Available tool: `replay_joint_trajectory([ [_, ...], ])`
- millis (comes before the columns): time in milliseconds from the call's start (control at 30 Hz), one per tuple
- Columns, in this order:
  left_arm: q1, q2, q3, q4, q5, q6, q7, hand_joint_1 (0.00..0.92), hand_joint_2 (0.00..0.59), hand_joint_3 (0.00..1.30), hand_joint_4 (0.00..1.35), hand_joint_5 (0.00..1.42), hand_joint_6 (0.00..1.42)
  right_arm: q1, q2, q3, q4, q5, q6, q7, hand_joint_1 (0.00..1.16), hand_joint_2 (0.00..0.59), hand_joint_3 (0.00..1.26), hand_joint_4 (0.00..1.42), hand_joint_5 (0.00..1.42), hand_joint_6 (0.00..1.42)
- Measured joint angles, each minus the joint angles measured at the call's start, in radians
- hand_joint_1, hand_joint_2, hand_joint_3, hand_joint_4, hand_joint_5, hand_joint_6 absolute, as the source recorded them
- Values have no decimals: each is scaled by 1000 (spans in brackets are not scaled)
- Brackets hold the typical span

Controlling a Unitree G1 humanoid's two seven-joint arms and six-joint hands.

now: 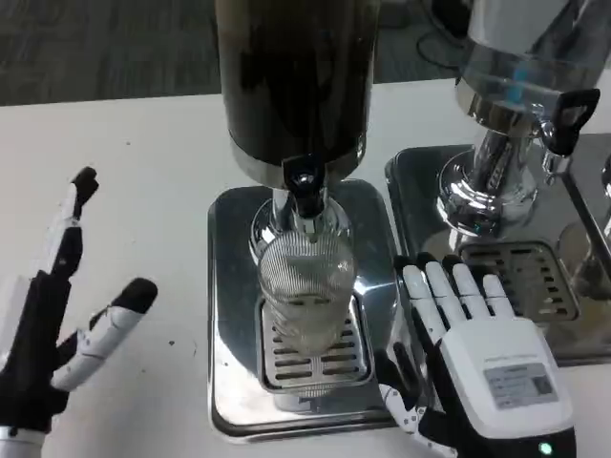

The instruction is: Grasp the cup under the faucet to collect the drink, then remove the cup.

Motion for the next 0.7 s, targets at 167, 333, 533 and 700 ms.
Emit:
replay_joint_trajectory([
  [167,-55,-15,-2,29,-389,-65,-397,0,117,0,0,0,0,-3,3,0,4,11,0,0,349,416,0,0,0,7],
  [333,-87,-23,15,-35,-656,-8,-744,0,107,0,0,29,15,-8,5,0,10,24,-1,0,347,416,0,0,0,13],
  [533,-117,-24,59,-111,-763,145,-981,0,96,0,0,51,30,-15,8,0,30,33,-1,0,344,416,0,0,0,28],
  [700,-138,-27,92,-163,-765,229,-1082,0,89,0,0,66,46,-19,17,0,36,37,0,0,343,416,0,0,0,35],
])
